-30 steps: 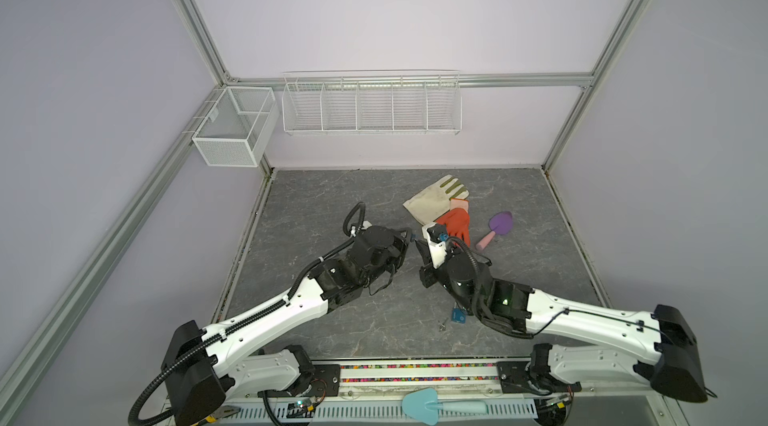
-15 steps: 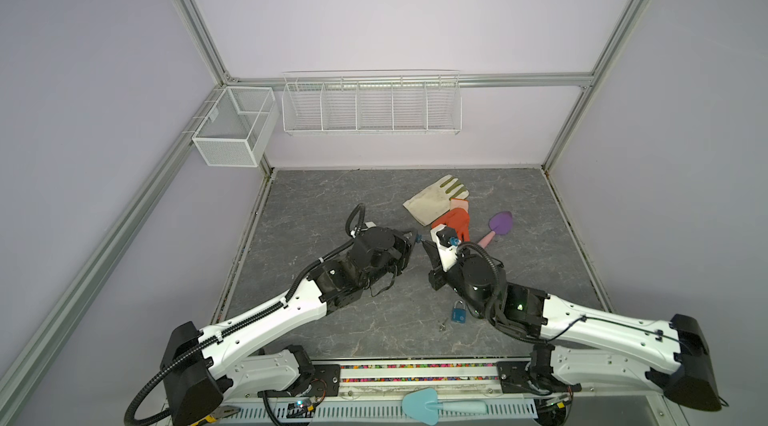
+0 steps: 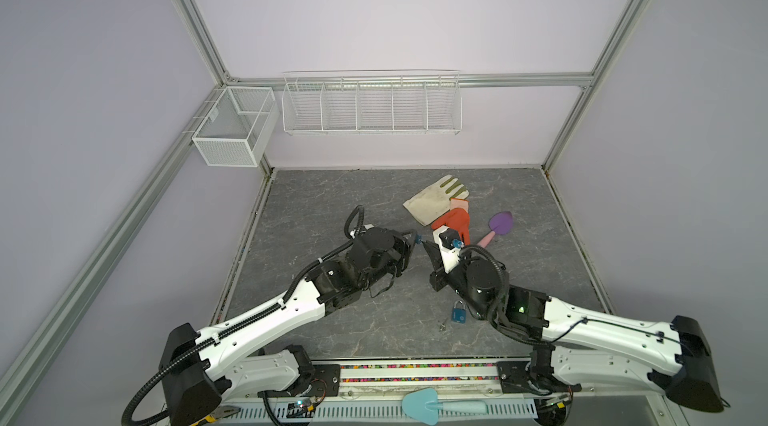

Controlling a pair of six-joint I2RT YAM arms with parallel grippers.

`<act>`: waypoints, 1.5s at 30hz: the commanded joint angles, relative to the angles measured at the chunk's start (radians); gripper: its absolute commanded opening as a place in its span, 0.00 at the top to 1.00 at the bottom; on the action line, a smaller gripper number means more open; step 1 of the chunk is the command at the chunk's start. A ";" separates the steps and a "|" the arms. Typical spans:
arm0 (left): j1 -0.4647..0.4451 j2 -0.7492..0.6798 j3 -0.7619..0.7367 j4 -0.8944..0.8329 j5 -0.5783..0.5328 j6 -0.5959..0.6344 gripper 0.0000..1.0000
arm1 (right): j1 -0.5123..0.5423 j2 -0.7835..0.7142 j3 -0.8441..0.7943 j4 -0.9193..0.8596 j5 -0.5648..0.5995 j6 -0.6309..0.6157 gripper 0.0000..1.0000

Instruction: Unlock with the key

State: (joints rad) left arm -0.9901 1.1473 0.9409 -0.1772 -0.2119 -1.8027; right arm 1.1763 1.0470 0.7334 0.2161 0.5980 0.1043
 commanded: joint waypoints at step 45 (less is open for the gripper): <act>0.021 -0.004 0.020 -0.024 -0.064 -0.003 1.00 | -0.049 0.102 0.046 0.077 0.000 0.093 0.94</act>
State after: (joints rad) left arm -0.9657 1.1492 0.9409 -0.2146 -0.2871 -1.8126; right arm 1.1427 1.1587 0.7704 0.2741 0.5846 0.1909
